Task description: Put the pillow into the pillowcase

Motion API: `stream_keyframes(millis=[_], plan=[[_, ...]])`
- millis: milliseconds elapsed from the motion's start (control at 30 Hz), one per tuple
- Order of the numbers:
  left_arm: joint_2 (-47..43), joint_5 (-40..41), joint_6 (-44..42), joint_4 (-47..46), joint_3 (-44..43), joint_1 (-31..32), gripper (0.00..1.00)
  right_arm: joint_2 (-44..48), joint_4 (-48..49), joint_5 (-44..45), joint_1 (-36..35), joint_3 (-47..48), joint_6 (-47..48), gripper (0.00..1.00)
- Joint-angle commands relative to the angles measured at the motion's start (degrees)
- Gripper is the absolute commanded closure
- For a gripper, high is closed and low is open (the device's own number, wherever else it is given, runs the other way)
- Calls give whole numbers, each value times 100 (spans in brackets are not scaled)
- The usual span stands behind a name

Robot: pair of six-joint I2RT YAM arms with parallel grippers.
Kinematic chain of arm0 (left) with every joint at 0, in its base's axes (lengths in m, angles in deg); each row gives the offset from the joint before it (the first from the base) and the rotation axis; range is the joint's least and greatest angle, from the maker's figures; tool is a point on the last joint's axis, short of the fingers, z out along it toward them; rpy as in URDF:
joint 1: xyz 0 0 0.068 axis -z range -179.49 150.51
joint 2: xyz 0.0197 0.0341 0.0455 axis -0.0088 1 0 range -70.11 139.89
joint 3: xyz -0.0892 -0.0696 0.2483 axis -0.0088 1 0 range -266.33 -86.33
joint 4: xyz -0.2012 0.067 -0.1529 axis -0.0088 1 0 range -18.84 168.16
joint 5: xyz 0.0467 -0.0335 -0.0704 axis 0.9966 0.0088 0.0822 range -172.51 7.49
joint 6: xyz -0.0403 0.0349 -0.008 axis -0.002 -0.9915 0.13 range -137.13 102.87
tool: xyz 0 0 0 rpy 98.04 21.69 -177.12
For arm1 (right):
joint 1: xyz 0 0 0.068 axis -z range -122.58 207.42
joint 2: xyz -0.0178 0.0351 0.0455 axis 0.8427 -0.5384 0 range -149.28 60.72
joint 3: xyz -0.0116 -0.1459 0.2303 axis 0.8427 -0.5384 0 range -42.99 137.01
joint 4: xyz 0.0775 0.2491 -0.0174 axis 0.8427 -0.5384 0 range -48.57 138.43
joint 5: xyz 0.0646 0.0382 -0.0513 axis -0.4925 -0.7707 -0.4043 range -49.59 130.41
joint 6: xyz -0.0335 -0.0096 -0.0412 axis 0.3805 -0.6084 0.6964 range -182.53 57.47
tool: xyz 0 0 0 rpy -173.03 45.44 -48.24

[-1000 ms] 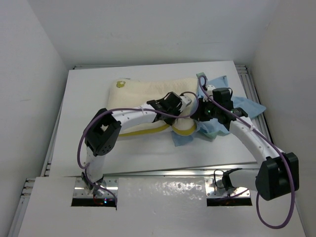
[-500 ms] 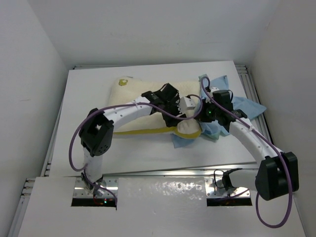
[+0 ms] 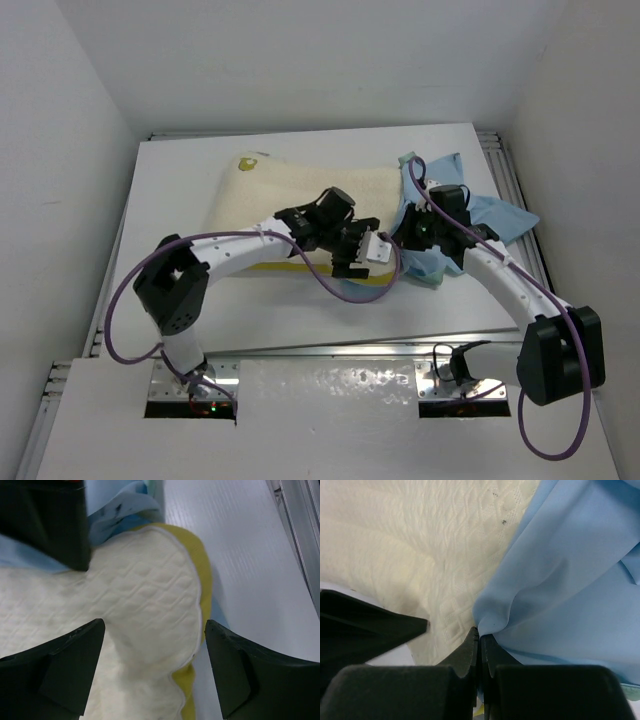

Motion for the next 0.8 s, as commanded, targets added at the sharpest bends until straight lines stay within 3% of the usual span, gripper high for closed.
stream_keyframes(millis=[0, 133, 200, 233, 333, 367, 533, 633, 667, 700, 767], plan=[[144, -280, -70, -932, 278, 210, 20, 121, 451, -37, -44, 21, -143, 100], [346, 414, 571, -1849, 473, 492, 20, 209, 486, -46, -44, -58, -169, 100], [583, 748, 844, -1990, 420, 562, 28, 271, 504, -10, -44, -76, -186, 100], [740, 967, 1045, -2043, 420, 571, 48, 288, 486, -19, -44, -67, -178, 100], [987, 1311, 1371, -2210, 368, 571, 80, 280, 399, -89, -44, -23, -99, 100], [1014, 1521, 1529, -2219, 289, 571, 100, 280, 285, -90, -44, -6, -81, 100], [944, 1944, 2135, -2456, 139, 466, 100, 472, -252, 349, -44, -14, 156, 86], [944, 2006, 2172, -2430, 95, 431, 100, 613, -270, 666, -44, -128, 156, 82], [944, 1937, 2190, -2447, 103, 431, 100, 614, -287, 710, -44, -137, 156, 85], [953, 1918, 2216, -2465, 112, 431, 100, 570, -296, 780, -44, -137, 174, 100], [996, 1953, 2400, -2579, 60, 431, 100, 552, -217, 798, -44, -216, 182, 100]])
